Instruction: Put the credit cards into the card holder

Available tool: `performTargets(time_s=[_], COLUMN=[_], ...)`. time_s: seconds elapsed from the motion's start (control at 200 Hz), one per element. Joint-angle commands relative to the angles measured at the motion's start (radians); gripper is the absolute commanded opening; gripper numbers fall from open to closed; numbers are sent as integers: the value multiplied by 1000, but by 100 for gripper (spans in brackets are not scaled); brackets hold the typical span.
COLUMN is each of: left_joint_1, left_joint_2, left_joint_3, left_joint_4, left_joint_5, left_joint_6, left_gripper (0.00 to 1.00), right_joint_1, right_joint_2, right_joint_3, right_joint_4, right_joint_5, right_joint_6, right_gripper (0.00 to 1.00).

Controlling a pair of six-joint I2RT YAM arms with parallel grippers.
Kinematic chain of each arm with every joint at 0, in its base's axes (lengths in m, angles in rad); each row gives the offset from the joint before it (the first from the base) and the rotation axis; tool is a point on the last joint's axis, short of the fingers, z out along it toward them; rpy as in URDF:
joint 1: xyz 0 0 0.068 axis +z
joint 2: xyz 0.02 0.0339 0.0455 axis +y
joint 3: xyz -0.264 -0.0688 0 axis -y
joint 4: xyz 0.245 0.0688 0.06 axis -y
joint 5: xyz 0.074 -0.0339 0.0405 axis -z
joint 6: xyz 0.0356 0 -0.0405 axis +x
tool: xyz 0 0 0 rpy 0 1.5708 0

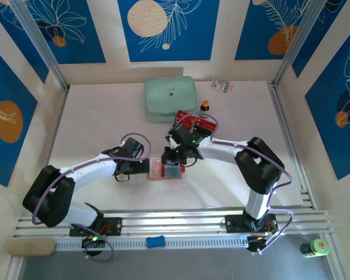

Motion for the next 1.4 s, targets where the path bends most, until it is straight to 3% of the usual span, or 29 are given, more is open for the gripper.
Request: performTargets(time_s=[0.0,0.93,1.39], left_joint_1=[11,10,16], left_joint_2=[18,73,-3], left_joint_3=[-3,-18,8], left_joint_4=[-10,43,-29], left_joint_5=[-14,7,-20], left_joint_6=[15,39,21], left_gripper=[100,100,100], right_joint_1=[11,63,24], right_joint_2=[31,159,25], right_joint_3=[38,127,103], right_joint_4=[-40,-85,-103], right_joint_5=[20,40,31], right_joint_6=[-18,2,-4], right_gripper=[5,1,1])
